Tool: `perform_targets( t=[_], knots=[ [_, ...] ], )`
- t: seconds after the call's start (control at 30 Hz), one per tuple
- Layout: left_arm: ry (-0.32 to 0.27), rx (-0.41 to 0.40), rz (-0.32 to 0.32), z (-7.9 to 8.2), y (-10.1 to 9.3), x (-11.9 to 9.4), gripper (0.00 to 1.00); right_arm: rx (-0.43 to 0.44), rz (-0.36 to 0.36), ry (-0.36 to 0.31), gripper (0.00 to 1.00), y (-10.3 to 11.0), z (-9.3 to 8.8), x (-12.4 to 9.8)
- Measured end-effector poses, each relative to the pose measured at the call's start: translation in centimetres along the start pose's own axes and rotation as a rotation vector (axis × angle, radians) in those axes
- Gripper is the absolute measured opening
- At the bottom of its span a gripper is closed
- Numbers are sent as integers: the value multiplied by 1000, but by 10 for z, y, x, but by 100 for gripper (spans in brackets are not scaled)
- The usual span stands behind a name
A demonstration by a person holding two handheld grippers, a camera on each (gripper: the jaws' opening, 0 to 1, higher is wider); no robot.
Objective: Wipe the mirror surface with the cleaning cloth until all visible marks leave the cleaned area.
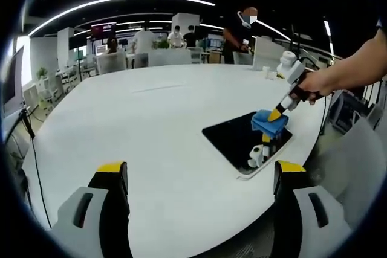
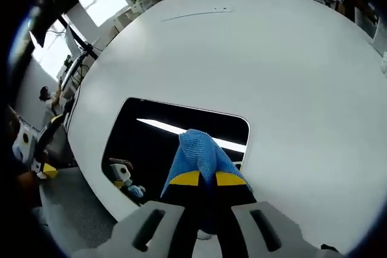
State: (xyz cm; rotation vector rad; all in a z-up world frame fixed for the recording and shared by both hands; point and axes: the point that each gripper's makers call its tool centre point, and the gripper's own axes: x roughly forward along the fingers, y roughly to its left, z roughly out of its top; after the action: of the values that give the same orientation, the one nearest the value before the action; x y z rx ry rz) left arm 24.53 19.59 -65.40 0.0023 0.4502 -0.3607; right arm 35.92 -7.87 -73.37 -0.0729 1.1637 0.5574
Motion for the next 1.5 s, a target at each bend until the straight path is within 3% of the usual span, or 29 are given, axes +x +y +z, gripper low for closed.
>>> perform_targets(
  t=[0.63, 1.23, 1.5],
  knots=[
    [-23, -27, -5, 4, -1, -2, 99, 55, -66, 5, 1, -20, -4, -6],
    [-22, -11, -12, 6, -4, 0, 99, 169, -60, -48, 1, -21, -7, -9],
    [-11, -14, -4, 3, -2, 0, 99, 166, -61, -55, 1, -23, -5, -5]
  ],
)
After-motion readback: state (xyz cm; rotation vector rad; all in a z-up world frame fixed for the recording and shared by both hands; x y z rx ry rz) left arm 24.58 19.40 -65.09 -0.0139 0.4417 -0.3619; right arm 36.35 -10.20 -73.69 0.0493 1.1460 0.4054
